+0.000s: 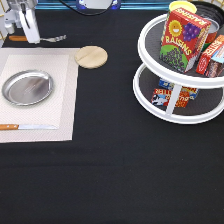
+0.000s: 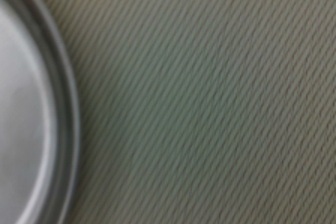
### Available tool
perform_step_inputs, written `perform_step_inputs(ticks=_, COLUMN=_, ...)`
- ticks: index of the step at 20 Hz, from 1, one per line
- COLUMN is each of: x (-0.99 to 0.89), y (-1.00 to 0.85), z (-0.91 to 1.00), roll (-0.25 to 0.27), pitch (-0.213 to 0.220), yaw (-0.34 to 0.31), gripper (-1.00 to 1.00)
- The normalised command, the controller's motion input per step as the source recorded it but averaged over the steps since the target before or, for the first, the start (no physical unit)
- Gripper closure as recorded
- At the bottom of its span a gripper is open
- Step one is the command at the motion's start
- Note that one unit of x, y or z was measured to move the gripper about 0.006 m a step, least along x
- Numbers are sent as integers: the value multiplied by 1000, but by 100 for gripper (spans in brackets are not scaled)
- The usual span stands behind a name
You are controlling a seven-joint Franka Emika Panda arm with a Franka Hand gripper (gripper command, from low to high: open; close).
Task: Arrange plate and fork
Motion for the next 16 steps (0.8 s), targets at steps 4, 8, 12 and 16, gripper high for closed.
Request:
perform_step_inputs(ticks=4, x=591, y=-183, z=0, roll=0, pitch=56, yaw=-146, gripper=100)
perform_step_inputs(ticks=8, x=434, y=-18, z=-38, roll=2, pitch=59, yaw=-210, gripper=100)
perform_step_inputs(ticks=12, x=-68, y=-91, z=-94, roll=66, pitch=71, yaw=-228, gripper=100)
perform_step_inputs(ticks=16, x=-346, y=0, z=-74, roll=69, pitch=35, yaw=-48, gripper=100)
